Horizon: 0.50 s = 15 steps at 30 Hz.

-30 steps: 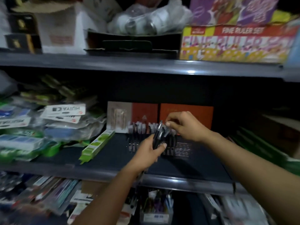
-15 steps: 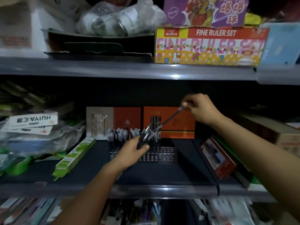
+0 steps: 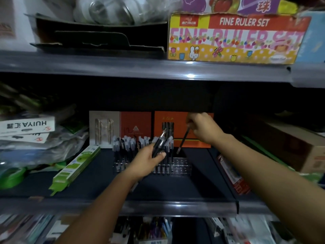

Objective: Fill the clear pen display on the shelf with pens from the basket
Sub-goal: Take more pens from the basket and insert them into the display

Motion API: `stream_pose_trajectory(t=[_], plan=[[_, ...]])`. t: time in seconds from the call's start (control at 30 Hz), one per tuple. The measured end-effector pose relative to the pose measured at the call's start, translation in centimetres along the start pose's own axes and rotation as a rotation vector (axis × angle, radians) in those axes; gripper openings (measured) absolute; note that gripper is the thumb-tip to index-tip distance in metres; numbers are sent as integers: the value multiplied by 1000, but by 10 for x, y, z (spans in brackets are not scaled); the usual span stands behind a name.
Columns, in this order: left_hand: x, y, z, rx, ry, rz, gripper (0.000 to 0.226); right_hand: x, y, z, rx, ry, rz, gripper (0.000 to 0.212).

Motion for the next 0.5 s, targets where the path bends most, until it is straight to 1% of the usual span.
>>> stream_pose_trajectory(t=[0.1, 0.13, 0.2, 0.27, 0.4, 0.5], plan=[[-4, -1, -4, 11, 10, -3, 11, -4, -15, -3, -41, 21, 52, 15], [-6, 0, -5, 15, 20, 3, 15, -3, -19, -4, -44, 25, 54, 15], [-11, 0, -7, 22, 33, 11, 19, -2, -25, -5, -50, 21, 41, 15], [-12, -1, -8, 33, 23, 6, 16, -1, -30, -5, -70, 17, 21, 16], [-13, -5, -11, 39, -4, -10, 15, -8, -38, -4, -118, 58, -22, 27], [-13, -7, -12, 29, -14, -9, 18, -11, -41, -6, -118, 84, 0, 25]])
Point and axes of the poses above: each hand's wrist, its own z-axis away from the middle knuckle, its own y-axis out of the back of the hand, x = y × z, the point moved 6 cm from there along -z, towards the middle knuckle, and after that the axes turned 1 degree about -y, right-handed, at the moved point
